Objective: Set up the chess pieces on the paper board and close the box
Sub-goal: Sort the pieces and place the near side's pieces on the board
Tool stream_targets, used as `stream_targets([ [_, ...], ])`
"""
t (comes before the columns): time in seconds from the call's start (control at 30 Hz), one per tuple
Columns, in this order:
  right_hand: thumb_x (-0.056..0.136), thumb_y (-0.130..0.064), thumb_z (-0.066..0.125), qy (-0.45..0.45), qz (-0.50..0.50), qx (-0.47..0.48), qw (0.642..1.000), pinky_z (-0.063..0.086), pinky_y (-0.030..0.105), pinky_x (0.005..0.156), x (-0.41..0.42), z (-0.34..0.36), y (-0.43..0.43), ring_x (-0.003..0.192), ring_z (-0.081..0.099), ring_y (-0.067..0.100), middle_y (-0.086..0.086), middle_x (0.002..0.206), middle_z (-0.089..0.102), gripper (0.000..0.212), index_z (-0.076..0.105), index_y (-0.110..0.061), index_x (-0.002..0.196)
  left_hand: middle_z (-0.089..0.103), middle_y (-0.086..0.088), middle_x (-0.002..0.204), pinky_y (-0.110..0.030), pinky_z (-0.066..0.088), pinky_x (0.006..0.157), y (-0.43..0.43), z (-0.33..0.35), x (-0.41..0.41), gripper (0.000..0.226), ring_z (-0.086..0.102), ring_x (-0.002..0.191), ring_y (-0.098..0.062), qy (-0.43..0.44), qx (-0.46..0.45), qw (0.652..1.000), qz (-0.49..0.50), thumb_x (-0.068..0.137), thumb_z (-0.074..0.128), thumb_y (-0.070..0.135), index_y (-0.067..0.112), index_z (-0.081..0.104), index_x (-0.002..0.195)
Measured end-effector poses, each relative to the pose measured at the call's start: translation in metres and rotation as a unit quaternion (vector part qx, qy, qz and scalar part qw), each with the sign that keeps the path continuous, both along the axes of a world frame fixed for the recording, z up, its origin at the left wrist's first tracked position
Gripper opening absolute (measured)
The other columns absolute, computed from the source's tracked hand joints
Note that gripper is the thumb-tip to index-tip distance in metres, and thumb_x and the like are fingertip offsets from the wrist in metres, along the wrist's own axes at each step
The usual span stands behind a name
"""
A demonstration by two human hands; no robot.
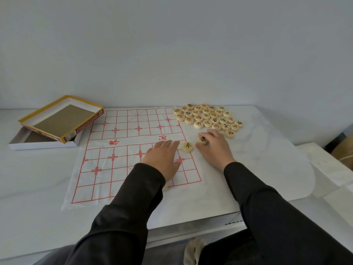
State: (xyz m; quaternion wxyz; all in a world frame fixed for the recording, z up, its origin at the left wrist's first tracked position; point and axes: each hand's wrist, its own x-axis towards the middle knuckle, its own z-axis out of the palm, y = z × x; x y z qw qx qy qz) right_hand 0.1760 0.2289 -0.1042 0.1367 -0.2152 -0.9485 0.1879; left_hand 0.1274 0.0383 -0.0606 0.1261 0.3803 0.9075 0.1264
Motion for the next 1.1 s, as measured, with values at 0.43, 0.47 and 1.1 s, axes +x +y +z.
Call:
stream_targets([
  [0.43,0.079,-0.007,0.070,-0.046,0.044,-0.203,0.977,0.031,0.016,0.088,0.031,0.027,0.001,0.107,0.045,0.006,-0.009,0.125,0.046,0.023,0.066,-0.017,0.099,0.021,0.000,0.154,-0.039,0.022,0.113,-0.005,0.006,-0.004,0.064,0.019,0.142,-0.021,0.014,0.000,1.000,-0.002,0.095,0.048,0.035,0.023,0.014,0.148],
  [0.47,0.078,-0.005,0.071,-0.050,0.049,-0.218,0.974,0.031,0.016,0.089,0.034,0.028,0.001,0.109,0.045,0.006,-0.009,0.128,0.048,0.024,0.066,-0.018,0.097,0.022,0.000,0.154,-0.039,0.022,0.113,-0.005,0.005,-0.003,0.064,0.020,0.141,-0.021,0.015,-0.001,1.000,-0.005,0.095,0.048,0.035,0.023,0.015,0.148],
  [1.1,0.066,-0.051,0.077,-0.240,-0.029,-0.029,0.970,0.032,0.039,0.107,0.068,0.047,-0.014,0.133,0.028,0.025,0.006,0.144,0.031,0.099,0.027,-0.021,0.146,0.025,0.001,0.153,-0.038,0.025,0.113,-0.021,0.017,0.011,0.061,0.023,0.140,-0.020,0.043,-0.032,0.998,-0.023,0.094,0.047,0.037,0.023,0.019,0.147],
])
